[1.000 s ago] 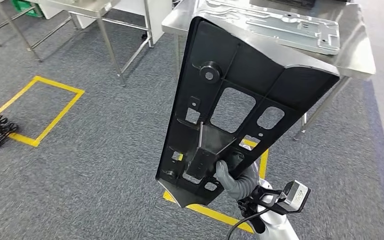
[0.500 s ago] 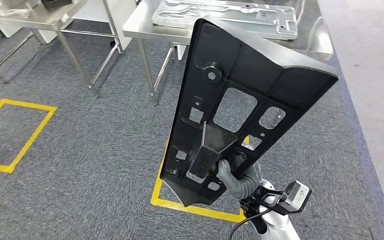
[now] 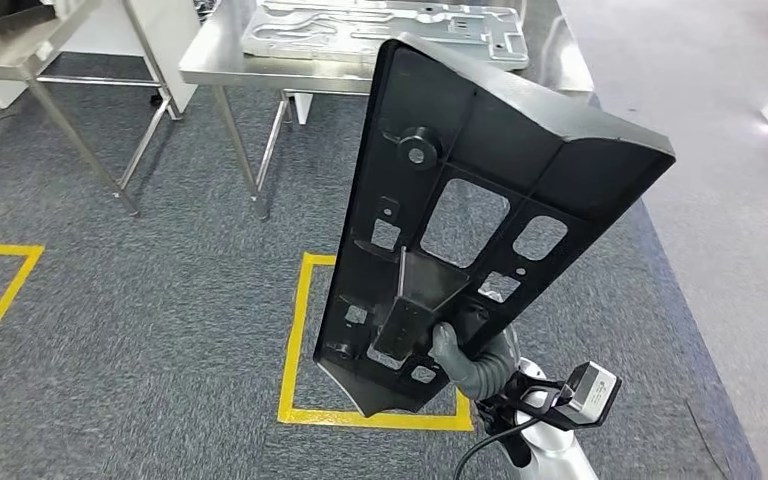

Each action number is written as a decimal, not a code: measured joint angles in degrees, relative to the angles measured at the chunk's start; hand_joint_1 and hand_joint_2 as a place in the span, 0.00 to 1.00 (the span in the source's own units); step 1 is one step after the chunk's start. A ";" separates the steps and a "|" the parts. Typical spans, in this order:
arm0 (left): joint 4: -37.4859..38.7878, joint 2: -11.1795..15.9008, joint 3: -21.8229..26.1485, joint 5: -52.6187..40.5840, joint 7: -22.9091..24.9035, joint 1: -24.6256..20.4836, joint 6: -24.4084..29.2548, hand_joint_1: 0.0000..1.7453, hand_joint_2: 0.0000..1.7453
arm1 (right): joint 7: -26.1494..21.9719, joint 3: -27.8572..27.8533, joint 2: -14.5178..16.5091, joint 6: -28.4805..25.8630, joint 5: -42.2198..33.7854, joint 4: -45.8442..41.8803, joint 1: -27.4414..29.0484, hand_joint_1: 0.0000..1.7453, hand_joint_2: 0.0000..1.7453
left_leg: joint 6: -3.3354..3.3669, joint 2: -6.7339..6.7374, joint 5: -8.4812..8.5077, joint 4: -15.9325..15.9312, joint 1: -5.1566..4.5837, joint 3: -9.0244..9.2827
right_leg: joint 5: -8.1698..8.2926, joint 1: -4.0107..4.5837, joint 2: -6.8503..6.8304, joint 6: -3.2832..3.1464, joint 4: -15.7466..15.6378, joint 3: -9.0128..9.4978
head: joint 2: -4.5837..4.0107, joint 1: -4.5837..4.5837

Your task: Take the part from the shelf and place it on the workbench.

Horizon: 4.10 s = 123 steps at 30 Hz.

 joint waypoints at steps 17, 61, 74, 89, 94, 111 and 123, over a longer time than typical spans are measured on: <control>0.00 0.12 0.00 -0.13 -0.51 0.04 -1.54 0.00 1.00 | 0.02 0.00 -0.10 -1.40 1.34 -0.84 0.03 1.00 1.00 | -3.46 0.05 -8.56 17.04 0.10 -7.38 | 5.97 -0.03 -0.81 -2.93 -12.78 7.00 | 0.00 -0.02; 0.00 0.49 -0.15 -0.53 -1.75 0.36 -1.56 0.00 1.00 | 0.00 -0.52 -0.63 -2.26 1.43 -3.25 1.25 1.00 1.00 | 0.61 -0.22 0.18 0.78 -0.40 -1.04 | -1.82 0.13 -0.33 -0.16 -0.36 4.91 | 0.00 0.00; 0.02 0.59 -0.36 -0.74 -1.69 -0.12 -1.74 0.00 1.00 | 0.01 -1.29 -0.90 -2.57 1.27 -3.51 1.42 1.00 1.00 | -2.27 -0.27 -4.96 4.16 -0.12 3.56 | 6.58 0.03 -0.79 -2.60 -11.57 5.37 | 0.00 0.10; 0.00 1.15 -0.42 -0.59 -1.39 0.42 -1.36 0.00 1.00 | 0.02 -1.36 -0.85 -1.95 1.26 -4.04 1.73 1.00 1.00 | 0.76 -0.39 1.56 -0.02 -1.10 -2.12 | 1.59 0.26 -0.30 -0.96 -10.04 9.97 | 0.00 0.04; 0.01 1.07 -0.42 -0.39 -0.98 0.27 -1.42 0.00 1.00 | 0.04 -1.40 -0.85 -1.81 1.54 -4.38 1.99 1.00 1.00 | 0.89 -0.55 -0.06 -0.25 -0.74 0.41 | -2.73 -0.40 -0.59 0.28 3.75 0.63 | 0.00 0.04; 0.01 0.59 -0.39 0.47 -0.66 0.49 -0.73 0.00 1.00 | 0.04 -1.26 -0.56 -1.35 1.50 -3.72 1.09 1.00 1.00 | -2.19 -0.66 -6.25 12.82 -0.29 -5.90 | 3.92 0.40 -0.66 -3.14 -12.32 9.46 | 0.00 0.01; 0.00 0.72 -0.15 0.60 -1.00 0.45 -0.79 0.00 1.00 | 0.03 -0.98 -0.39 -1.74 1.20 -3.32 0.46 1.00 1.00 | 1.10 -0.91 -0.08 0.31 -0.73 0.36 | -2.65 0.09 -0.65 0.30 1.60 3.36 | 0.00 0.03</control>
